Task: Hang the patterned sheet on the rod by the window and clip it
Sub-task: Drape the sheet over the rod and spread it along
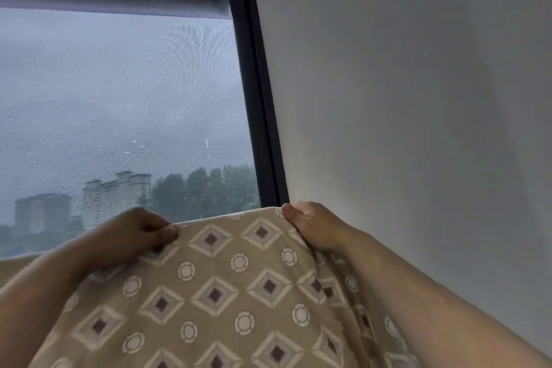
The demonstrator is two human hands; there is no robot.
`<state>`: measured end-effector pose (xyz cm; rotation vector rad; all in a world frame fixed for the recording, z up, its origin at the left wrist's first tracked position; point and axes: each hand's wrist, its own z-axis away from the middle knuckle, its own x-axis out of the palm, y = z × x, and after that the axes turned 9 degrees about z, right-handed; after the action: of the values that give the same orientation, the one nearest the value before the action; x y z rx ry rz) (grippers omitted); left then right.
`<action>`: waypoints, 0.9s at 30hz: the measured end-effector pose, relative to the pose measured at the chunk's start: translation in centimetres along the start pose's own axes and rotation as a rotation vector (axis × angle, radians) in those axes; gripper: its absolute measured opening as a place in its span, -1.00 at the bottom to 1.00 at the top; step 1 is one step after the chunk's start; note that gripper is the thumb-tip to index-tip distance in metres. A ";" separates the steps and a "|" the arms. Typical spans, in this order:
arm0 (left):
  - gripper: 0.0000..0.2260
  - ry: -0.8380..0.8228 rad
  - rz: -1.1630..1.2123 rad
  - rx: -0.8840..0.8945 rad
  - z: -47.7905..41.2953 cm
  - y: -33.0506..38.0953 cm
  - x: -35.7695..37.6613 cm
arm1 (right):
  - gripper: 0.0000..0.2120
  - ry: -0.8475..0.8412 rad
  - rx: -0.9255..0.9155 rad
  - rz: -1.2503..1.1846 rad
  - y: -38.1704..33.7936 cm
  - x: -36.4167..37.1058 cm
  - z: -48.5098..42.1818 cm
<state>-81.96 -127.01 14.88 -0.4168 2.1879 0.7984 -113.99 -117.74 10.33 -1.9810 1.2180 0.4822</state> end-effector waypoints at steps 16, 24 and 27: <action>-0.75 0.211 0.046 0.051 2.6 -6.3 -7.0 | -0.58 0.279 -0.333 0.605 -10.5 5.1 -1.0; -0.65 0.307 0.114 0.043 3.1 -12.3 -8.8 | -0.51 0.212 -0.304 0.709 -15.1 9.5 -2.0; -0.69 0.263 0.250 -0.016 2.1 -12.6 -8.7 | -0.53 0.111 -0.255 0.591 -17.8 10.8 -2.2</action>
<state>-68.51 -134.70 15.12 -0.2704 2.5145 0.9399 -93.33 -121.09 11.86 -1.8448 1.9019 0.8624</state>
